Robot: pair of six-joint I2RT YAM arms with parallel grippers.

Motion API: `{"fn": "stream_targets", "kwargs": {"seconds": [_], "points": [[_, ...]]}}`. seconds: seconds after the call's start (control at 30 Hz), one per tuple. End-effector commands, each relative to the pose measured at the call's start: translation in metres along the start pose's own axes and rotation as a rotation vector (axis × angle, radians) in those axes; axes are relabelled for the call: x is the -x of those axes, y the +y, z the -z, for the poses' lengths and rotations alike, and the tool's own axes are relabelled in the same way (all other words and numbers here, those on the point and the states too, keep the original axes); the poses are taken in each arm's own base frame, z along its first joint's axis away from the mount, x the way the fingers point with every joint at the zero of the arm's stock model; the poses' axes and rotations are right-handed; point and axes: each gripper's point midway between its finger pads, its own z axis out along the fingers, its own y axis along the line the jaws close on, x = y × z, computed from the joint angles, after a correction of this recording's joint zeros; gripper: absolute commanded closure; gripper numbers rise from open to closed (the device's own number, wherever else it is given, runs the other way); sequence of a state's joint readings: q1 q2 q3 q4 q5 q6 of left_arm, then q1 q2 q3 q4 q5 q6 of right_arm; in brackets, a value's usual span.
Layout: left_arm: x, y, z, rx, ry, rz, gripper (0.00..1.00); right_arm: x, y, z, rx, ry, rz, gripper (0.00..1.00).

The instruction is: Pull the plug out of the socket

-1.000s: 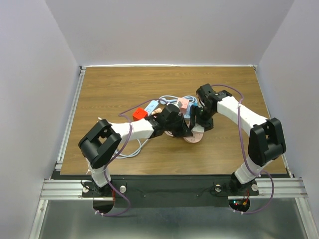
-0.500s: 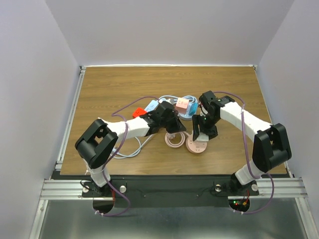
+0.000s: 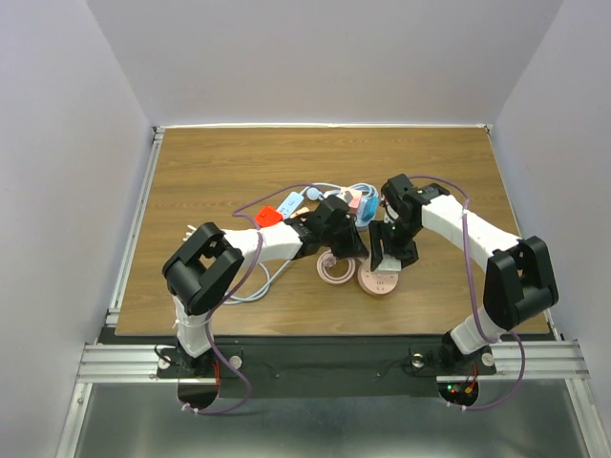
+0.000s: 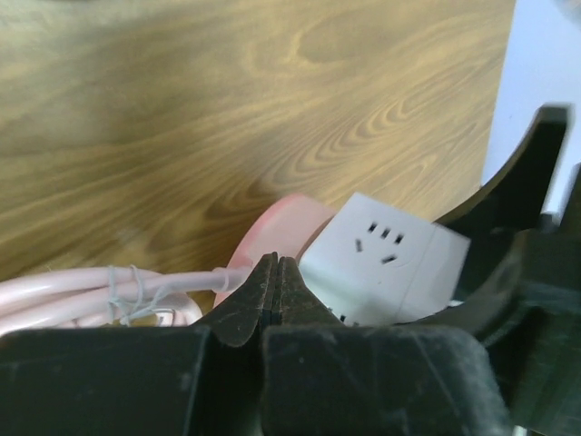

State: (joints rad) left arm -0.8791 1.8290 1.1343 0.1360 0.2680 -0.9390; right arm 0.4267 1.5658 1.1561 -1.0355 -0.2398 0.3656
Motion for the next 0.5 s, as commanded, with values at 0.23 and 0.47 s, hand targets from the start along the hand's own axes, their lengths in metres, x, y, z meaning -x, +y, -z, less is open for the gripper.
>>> {"fn": "stream_targets", "kwargs": {"seconds": [0.23, 0.47], "points": [[-0.010, -0.031, 0.020, -0.095, -0.003, -0.044, 1.00, 0.027, 0.017, 0.007, 0.034, -0.069, 0.019, 1.00], [-0.029, -0.028, 0.002, -0.066, 0.069, -0.061, 1.00, 0.027, 0.021, 0.007, 0.057, -0.063, 0.026, 1.00]]}}
